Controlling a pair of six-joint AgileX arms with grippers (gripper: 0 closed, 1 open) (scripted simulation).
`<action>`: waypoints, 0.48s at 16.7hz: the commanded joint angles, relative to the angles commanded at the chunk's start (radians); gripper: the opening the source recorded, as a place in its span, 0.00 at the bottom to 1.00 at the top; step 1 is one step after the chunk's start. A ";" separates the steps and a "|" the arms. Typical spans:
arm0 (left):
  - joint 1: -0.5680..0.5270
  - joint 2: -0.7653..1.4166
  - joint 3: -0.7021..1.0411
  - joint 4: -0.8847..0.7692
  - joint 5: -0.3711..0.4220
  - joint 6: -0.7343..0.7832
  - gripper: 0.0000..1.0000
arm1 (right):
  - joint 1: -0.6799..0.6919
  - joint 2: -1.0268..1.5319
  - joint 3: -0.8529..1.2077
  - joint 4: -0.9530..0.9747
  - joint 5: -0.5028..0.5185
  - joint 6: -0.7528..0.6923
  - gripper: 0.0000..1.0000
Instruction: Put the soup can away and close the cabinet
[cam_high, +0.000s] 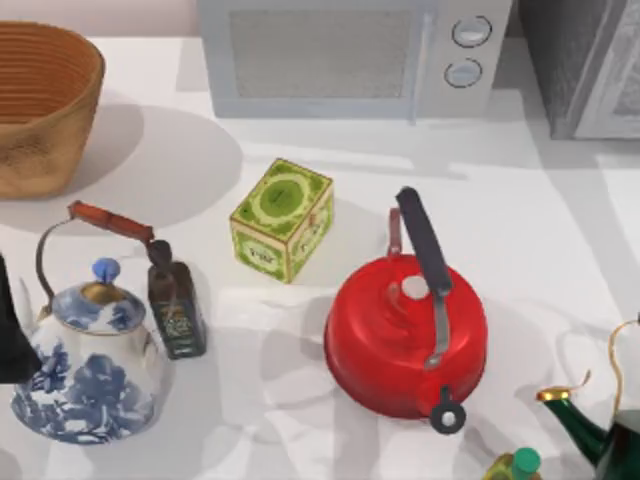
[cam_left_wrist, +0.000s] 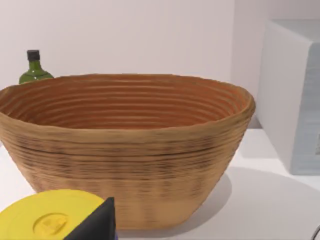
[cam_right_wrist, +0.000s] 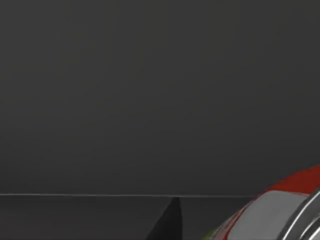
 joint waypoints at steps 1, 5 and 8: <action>0.000 0.000 0.000 0.000 0.000 0.000 1.00 | -0.006 0.057 0.093 -0.019 -0.005 0.000 0.00; 0.000 0.000 0.000 0.000 0.000 0.000 1.00 | -0.032 0.270 0.424 -0.092 -0.027 -0.001 0.00; 0.000 0.000 0.000 0.000 0.000 0.000 1.00 | -0.047 0.393 0.572 -0.132 -0.041 -0.001 0.00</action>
